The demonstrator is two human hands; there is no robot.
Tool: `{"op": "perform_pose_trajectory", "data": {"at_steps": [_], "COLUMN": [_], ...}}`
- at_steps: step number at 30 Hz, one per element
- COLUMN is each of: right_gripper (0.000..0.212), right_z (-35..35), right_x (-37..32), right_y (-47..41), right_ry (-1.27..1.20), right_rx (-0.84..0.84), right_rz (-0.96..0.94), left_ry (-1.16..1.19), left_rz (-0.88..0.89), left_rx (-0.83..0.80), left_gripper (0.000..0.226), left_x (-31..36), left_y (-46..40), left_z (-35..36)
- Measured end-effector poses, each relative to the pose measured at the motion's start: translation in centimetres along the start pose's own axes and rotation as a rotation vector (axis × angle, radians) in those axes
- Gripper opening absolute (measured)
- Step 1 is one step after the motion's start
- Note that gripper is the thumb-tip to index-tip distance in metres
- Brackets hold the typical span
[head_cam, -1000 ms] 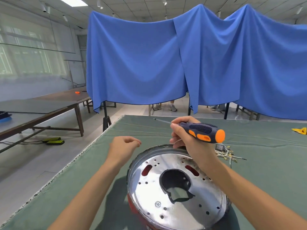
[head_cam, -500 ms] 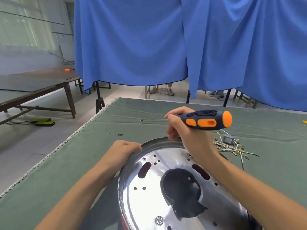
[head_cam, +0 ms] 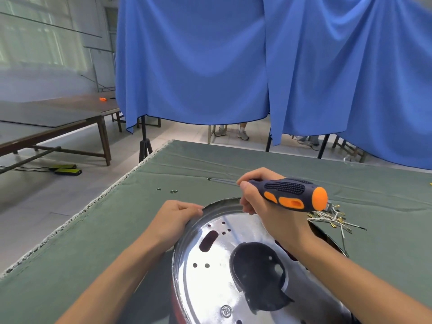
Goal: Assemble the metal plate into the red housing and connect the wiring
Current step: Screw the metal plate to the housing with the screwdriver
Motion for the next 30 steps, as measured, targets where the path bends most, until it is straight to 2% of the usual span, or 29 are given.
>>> {"op": "perform_pose_trajectory", "data": {"at_steps": [4, 8, 12, 17, 23, 27, 30], "right_gripper": [0.008, 0.018, 0.017, 0.019, 0.031, 0.019, 0.018], "right_z": [0.1, -0.8, -1.2, -1.8, -2.9, -4.2, -4.8], "right_x": [0.2, 0.3, -0.4, -2.5, -4.7, -5.7, -6.0], "right_y": [-0.1, -0.1, 0.0, 0.1, -0.1, -0.1, -0.3], "right_ry": [-0.042, -0.108, -0.125, -0.14, -0.167, -0.108, -0.1], "right_rx": [0.019, 0.107, 0.151, 0.199, 0.262, 0.33, 0.357], "right_rz": [0.025, 0.055, 0.063, 0.008, -0.074, -0.13, -0.139], "left_ry": [0.001, -0.039, -0.058, -0.08, -0.059, -0.054, -0.026], "left_rz": [-0.003, 0.011, 0.043, 0.071, 0.085, 0.077, 0.067], "left_rx": [0.005, 0.044, 0.066, 0.078, 0.095, 0.103, 0.114], "left_gripper": [0.027, 0.024, 0.053, 0.052, 0.057, 0.058, 0.056], "left_x": [-0.3, -0.3, 0.6, 1.3, 1.7, 1.8, 1.8], "left_y": [-0.1, 0.0, 0.3, 1.0, 1.4, 1.6, 1.6], "left_z": [0.0, -0.1, -0.2, -0.2, -0.2, -0.3, -0.4]}}
Point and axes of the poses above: each hand's wrist, its own y-axis away from the middle knuckle, its own z-axis out of the palm, x = y × z, the point moved 9 cm from there along -y, towards the middle knuckle, and after that the axes turned 2 degrees about -x, right-handed, at the moved point
